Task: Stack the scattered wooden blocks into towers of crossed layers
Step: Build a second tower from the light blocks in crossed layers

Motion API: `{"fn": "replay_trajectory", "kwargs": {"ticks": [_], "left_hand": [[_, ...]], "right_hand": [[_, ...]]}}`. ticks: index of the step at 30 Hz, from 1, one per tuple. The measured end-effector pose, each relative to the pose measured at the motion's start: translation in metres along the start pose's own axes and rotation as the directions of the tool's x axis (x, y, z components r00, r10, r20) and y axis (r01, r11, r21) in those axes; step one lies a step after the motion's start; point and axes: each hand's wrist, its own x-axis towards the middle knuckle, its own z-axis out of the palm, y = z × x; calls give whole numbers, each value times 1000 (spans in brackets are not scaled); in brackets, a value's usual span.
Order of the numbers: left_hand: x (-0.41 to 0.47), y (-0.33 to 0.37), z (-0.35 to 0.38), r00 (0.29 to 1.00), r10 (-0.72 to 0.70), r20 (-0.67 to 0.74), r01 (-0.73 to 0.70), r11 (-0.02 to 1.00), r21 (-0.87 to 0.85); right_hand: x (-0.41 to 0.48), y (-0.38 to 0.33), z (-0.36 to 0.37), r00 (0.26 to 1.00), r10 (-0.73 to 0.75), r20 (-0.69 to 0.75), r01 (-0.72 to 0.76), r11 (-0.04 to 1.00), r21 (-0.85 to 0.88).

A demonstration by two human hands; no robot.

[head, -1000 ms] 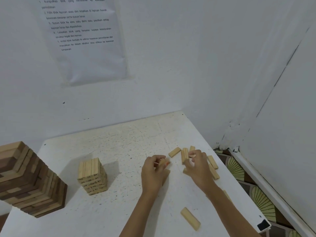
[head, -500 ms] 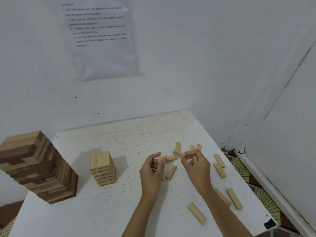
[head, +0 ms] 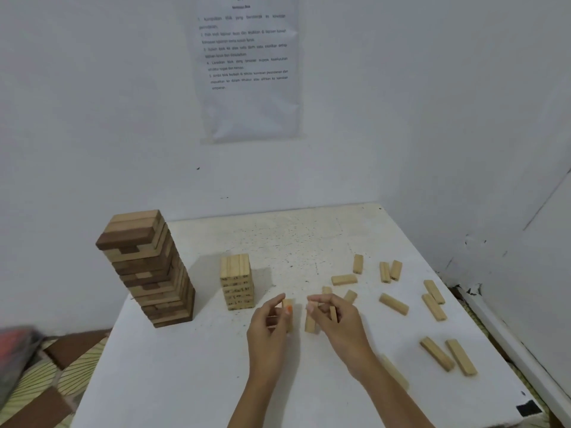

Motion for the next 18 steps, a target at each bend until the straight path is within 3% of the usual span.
{"fn": "replay_trajectory", "kwargs": {"ticks": [4,14,18], "left_hand": [[-9,-6,-25,998,-26,-63,30,998,54],[-18,-15,-50,986,-56,-158,80,986,146],[-19,-15,-49,992,-3,-123,31,974,223]], "right_hand": [[-10,6,23,996,-1,89,7,998,-67],[-15,5,44,996,-10,92,39,948,-315],[-15,4,41,996,85,22,-79,972,-222]]}}
